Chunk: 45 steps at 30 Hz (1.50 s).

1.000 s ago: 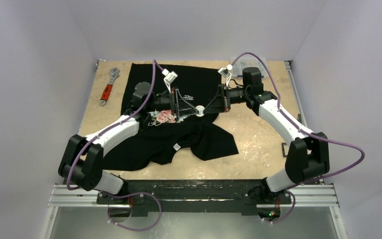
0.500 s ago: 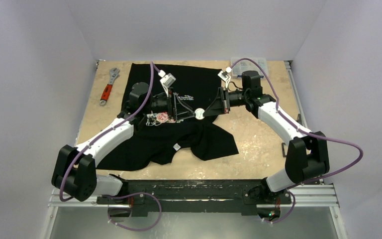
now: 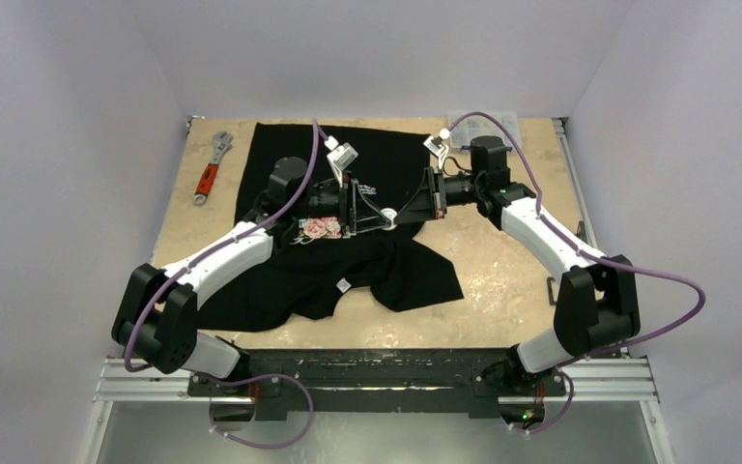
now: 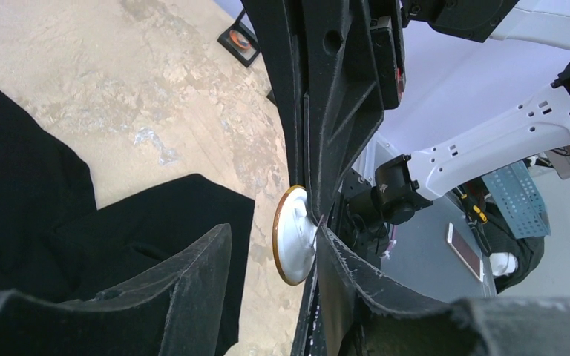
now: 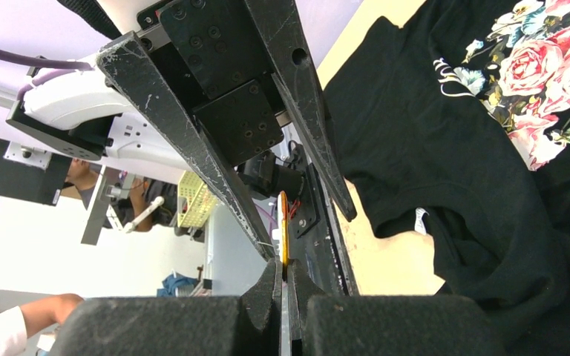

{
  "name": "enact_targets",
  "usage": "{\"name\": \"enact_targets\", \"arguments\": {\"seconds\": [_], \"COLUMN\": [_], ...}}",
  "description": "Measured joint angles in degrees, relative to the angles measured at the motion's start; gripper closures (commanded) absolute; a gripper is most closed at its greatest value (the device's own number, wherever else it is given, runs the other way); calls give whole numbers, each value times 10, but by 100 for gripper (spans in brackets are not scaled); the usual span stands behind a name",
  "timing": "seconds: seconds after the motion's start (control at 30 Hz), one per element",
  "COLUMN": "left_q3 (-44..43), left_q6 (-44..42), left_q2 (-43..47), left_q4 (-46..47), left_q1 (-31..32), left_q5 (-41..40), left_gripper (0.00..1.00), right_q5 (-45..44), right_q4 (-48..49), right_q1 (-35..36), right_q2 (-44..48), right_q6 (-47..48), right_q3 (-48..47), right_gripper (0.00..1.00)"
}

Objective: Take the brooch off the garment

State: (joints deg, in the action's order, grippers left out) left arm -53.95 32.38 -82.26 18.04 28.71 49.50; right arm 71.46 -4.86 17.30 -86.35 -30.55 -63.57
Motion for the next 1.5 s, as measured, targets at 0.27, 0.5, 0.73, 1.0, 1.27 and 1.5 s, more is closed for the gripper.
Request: {"name": "enact_targets", "arguments": {"seconds": [0.27, 0.5, 0.73, 1.0, 1.27, 1.5], "left_q3": [-3, -3, -3, -3, -2, -2], "left_q6": [21, 41, 60, 70, 91, 100], "left_q2": [-4, -7, -10, -10, -16, -27], "left_q4": [14, 27, 44, 56, 79, 90], "left_q1": [0, 3, 3, 2, 2, 1], "left_q5": [3, 6, 13, 15, 24, 38], "left_gripper": [74, 78, 77, 83, 89, 92], "right_q5": [-3, -4, -5, -15, -15, -15], "right_q4": [3, 17, 42, 54, 63, 57], "right_q1": [0, 0, 0, -1, -1, -1], "right_q2": [0, 0, 16, 29, 32, 33], "right_q6": [1, 2, 5, 14, 23, 49], "right_q3": [0, 2, 15, 19, 20, 19], "right_gripper": [100, 100, 100, 100, 100, 100]}}
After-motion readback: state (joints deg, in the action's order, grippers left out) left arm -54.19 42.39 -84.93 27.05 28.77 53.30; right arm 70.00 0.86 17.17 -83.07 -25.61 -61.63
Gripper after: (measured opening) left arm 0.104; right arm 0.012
